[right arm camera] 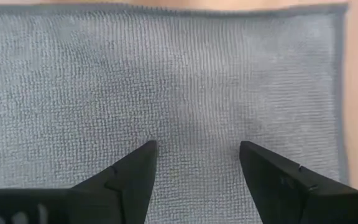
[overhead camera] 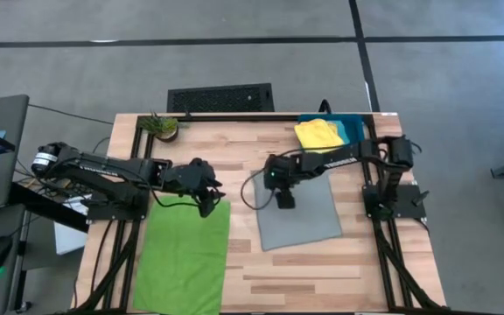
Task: Fold microfiber towels
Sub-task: Fold the gray microfiber cloth
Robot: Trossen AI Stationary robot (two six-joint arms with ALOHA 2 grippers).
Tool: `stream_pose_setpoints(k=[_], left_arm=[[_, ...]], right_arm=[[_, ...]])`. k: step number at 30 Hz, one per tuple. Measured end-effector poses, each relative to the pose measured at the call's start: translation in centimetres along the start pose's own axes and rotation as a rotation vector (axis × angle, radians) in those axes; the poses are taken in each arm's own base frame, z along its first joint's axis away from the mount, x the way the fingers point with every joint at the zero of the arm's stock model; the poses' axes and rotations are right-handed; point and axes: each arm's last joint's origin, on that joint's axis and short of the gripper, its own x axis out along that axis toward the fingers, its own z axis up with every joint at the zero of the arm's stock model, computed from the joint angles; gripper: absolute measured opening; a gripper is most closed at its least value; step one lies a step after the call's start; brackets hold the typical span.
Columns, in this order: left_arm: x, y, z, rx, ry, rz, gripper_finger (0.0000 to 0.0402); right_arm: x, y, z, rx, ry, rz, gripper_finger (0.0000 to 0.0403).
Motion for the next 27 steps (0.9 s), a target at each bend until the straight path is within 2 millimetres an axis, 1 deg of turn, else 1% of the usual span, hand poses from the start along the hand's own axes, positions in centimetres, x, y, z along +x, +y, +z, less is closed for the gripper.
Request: stream_pose_setpoints(k=[3, 6, 9, 12, 14, 16, 20, 23, 27], left_arm=[[0.0, 0.0, 0.0, -0.008, -0.004, 0.008, 0.0164], [0.0, 0.1, 0.0, -0.02, -0.006, 0.014, 0.0164], [0.0, 0.1, 0.0, -0.022, -0.008, 0.018, 0.0164], [0.0, 0.1, 0.0, -0.022, -0.008, 0.018, 0.0164], [0.0, 0.1, 0.0, -0.02, -0.003, 0.021, 0.0164], [0.0, 0.1, 0.0, -0.019, -0.002, 0.022, 0.0164], [0.0, 0.1, -0.1, 0.002, 0.004, 0.025, 0.0164], [0.0, 0.1, -0.1, 0.021, 0.001, 0.032, 0.0164], [0.4, -0.1, -0.2, 0.021, -0.007, 0.069, 0.0164]], right_arm=[[-0.1, -1.5, 0.5, 0.027, -0.091, -0.042, 0.0256], [-0.4, -2.6, 0.7, 0.047, -0.143, -0.075, 0.0256], [-1.9, -3.1, 1.0, 0.079, -0.166, -0.087, 0.0256], [-4.3, -2.6, 0.9, 0.088, -0.123, -0.07, 0.0256], [-6.2, -1.7, 1.0, 0.057, -0.112, -0.058, 0.0256], [-8.0, -0.3, 0.6, 0.007, -0.08, -0.034, 0.0256], [-10.5, 3.0, -0.5, -0.048, 0.021, 0.025, 0.0256], [-11.7, 5.5, -1.4, -0.054, 0.113, 0.023, 0.0256], [-12.4, 9.0, -2.6, -0.068, 0.238, 0.065, 0.0256]])
